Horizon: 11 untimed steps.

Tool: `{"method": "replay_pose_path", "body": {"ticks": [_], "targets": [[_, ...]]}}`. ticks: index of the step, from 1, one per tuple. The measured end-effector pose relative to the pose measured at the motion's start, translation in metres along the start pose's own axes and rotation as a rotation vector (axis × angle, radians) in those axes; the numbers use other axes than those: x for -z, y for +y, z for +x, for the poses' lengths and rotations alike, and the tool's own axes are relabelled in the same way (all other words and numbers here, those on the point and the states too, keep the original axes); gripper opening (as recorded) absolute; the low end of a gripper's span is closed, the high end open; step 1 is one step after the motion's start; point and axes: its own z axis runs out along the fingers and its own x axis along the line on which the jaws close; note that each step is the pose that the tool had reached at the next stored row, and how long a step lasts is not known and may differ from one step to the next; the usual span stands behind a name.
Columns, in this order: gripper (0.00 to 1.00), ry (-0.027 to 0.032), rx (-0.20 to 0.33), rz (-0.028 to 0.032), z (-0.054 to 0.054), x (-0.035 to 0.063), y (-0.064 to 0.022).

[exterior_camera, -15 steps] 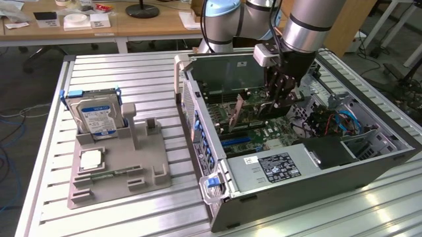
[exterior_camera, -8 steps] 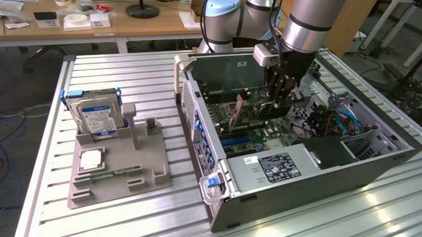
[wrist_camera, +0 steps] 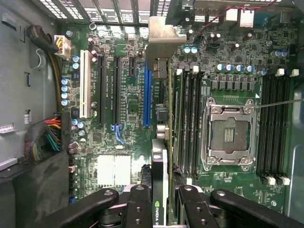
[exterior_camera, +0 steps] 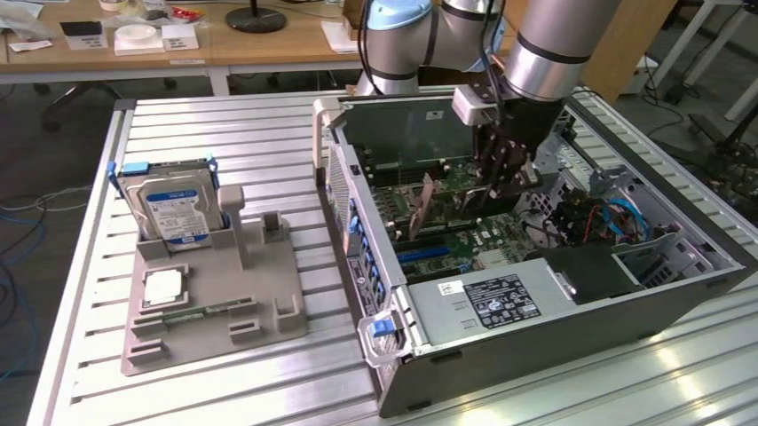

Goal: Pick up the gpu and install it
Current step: 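Insert the gpu into the slot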

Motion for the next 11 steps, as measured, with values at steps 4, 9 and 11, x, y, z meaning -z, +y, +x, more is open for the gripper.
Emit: {"method": "replay_pose_path", "body": {"ticks": [4, 9, 11], "targets": [[0.27, -0.0001, 0.0, 0.0001, 0.0023, -0.0001, 0.0007], [0.27, 0.0, 0.0, 0.0, 0.0024, -0.0007, 0.0045], [0.27, 0.0, 0.0, 0.0, 0.0023, -0.0008, 0.0062]]}}
